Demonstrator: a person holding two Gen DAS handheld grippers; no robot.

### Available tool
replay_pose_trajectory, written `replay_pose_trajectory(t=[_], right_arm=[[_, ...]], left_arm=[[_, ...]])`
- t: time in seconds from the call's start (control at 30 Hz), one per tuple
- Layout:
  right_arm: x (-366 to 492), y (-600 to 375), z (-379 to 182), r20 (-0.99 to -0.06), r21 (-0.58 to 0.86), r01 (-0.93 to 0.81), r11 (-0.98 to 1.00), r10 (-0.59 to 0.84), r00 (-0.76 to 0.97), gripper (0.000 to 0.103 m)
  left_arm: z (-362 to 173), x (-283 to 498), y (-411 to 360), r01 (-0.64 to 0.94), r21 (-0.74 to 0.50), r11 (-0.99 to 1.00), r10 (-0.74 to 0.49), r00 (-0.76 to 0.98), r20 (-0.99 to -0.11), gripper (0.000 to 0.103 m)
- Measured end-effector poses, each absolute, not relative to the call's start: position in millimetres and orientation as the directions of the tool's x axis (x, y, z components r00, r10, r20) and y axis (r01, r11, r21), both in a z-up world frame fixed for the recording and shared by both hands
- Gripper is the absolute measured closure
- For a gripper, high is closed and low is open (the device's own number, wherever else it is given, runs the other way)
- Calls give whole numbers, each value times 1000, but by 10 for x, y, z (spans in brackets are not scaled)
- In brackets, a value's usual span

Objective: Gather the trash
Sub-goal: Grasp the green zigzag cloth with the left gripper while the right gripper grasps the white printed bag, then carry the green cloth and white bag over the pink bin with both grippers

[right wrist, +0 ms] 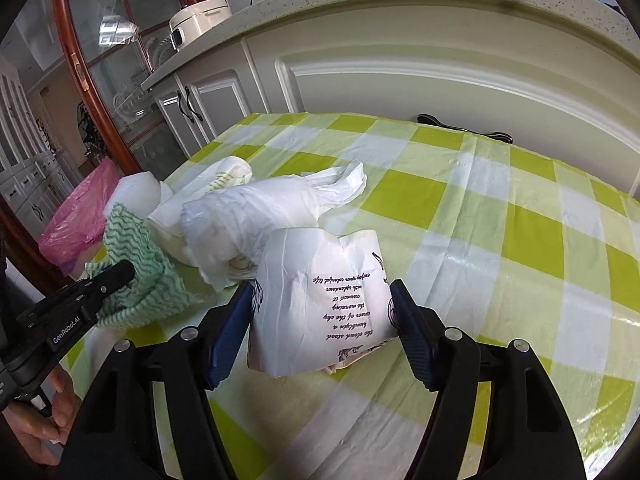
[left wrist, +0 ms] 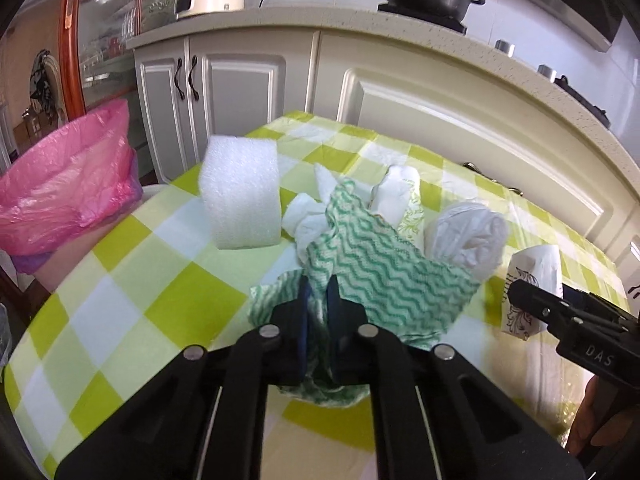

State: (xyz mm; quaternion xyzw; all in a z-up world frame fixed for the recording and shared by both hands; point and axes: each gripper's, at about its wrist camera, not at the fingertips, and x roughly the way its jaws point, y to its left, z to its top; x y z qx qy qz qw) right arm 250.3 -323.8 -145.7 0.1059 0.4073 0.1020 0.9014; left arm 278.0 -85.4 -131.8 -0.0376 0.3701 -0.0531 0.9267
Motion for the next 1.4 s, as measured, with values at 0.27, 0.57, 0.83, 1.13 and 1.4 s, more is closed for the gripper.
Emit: replay_pose_trajectory(t=[0.27,0.57,0.83,1.13,1.4], right_arm=[[2177,-3047,-1129,-673,260,-125,957,273,688,37],[1930,-2662,-777,-628,225,-183,957,286,724,37],[1827,-2297,-524,-589,202,-227,953,303,749,37],[1763,-1904,-270,-544,176,-303,937,349,763,37],[1860,-1556,-105,-519,159,-366,917,393,759,37]], left_arm=[[-966,2375,-651,80,-111,991,-132,785,-606,96],[-651,2003,-202,26,-127,992,-91,838,-537,96],[-435,1688,181,-3,-108,994,-50,876,-481,96],[-276,1447,480,-37,-99,994,-10,901,-434,96],[-127,1396,669,-65,-74,995,31,918,-395,96]])
